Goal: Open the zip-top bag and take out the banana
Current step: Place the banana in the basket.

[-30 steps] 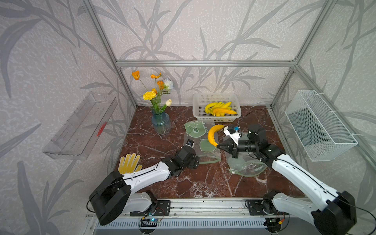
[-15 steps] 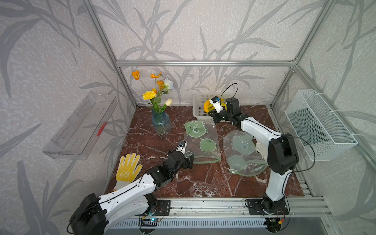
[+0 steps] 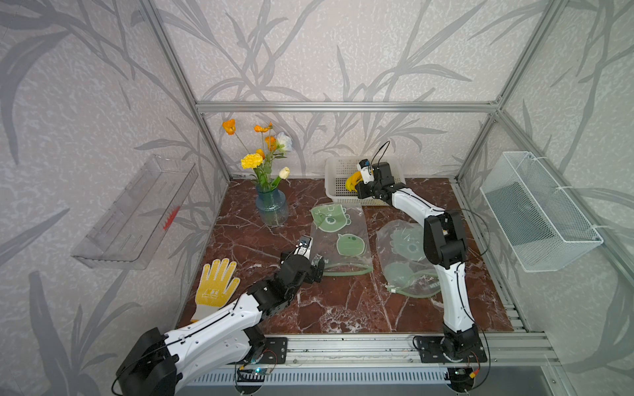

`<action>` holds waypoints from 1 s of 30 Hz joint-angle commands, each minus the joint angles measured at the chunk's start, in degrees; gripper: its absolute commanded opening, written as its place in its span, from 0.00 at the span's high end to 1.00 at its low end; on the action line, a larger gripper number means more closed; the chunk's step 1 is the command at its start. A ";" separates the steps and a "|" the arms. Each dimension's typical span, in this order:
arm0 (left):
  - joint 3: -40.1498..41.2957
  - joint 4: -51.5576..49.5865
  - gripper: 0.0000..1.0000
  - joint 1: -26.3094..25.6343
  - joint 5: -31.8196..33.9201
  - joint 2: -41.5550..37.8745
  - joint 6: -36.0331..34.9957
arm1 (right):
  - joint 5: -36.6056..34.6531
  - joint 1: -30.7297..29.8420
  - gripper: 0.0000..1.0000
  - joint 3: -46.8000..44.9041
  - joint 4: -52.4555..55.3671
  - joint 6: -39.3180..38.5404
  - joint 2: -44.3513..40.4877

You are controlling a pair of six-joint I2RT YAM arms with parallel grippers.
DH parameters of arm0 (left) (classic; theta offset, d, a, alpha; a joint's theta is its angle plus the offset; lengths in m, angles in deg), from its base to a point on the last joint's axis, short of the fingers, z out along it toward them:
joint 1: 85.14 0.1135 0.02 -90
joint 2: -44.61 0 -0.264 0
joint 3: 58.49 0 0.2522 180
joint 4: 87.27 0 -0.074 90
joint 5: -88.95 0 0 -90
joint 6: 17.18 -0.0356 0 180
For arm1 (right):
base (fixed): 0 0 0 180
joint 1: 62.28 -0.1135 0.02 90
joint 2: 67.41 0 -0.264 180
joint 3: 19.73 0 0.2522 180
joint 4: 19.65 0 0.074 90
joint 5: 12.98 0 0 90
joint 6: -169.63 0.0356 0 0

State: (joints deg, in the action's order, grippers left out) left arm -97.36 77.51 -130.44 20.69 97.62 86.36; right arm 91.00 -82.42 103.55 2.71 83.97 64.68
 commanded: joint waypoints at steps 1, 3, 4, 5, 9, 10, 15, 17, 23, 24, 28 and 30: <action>-0.21 -0.92 0.01 0.38 1.32 -0.71 0.17 | -0.62 0.63 0.80 0.22 1.21 2.31 -0.67; -0.14 -1.00 0.01 0.37 1.36 -0.92 0.34 | -0.77 0.63 0.66 -1.36 0.26 2.65 -1.58; -0.07 -0.77 0.01 0.37 1.44 -0.98 0.35 | -0.72 0.63 0.53 -2.14 -0.17 2.81 -2.24; 0.03 -0.50 0.01 0.37 1.62 -0.98 0.43 | -0.73 0.63 0.45 -2.94 -0.59 2.75 -2.96; -0.34 -0.39 0.01 0.33 3.38 -0.31 0.48 | -1.54 0.63 0.32 -9.47 -5.03 2.80 -8.68; -0.62 -0.56 0.01 0.45 4.76 0.08 0.73 | -1.71 0.63 0.30 -12.06 -7.04 2.22 -11.05; -2.17 1.81 0.01 1.48 14.06 3.98 1.65 | -7.23 0.63 0.22 -26.68 -13.63 -5.53 -24.23; -3.80 3.83 0.01 3.20 15.54 6.64 -0.66 | -12.78 0.63 0.20 -34.77 -17.09 -10.11 -30.39; -10.49 7.84 0.01 11.67 18.79 15.23 -8.11 | -31.23 1.63 0.03 -59.53 -34.22 -16.13 -46.98; -10.38 11.74 0.01 12.71 20.98 16.59 -9.58 | -34.56 2.12 0.01 -62.66 -36.42 -15.66 -48.52; -11.79 22.80 0.01 16.00 21.10 23.67 -19.19 | -38.62 4.59 0.01 -69.81 -35.94 -12.05 -51.32; -15.28 20.49 0.01 18.36 21.98 27.74 -22.40 | -37.83 5.45 0.01 -74.16 -37.09 -12.38 -52.17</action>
State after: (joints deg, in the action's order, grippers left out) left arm -108.72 93.86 -114.11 39.97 121.64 72.15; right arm 57.91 -77.96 33.48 -30.52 71.14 14.19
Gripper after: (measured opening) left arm 0.991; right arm 0.990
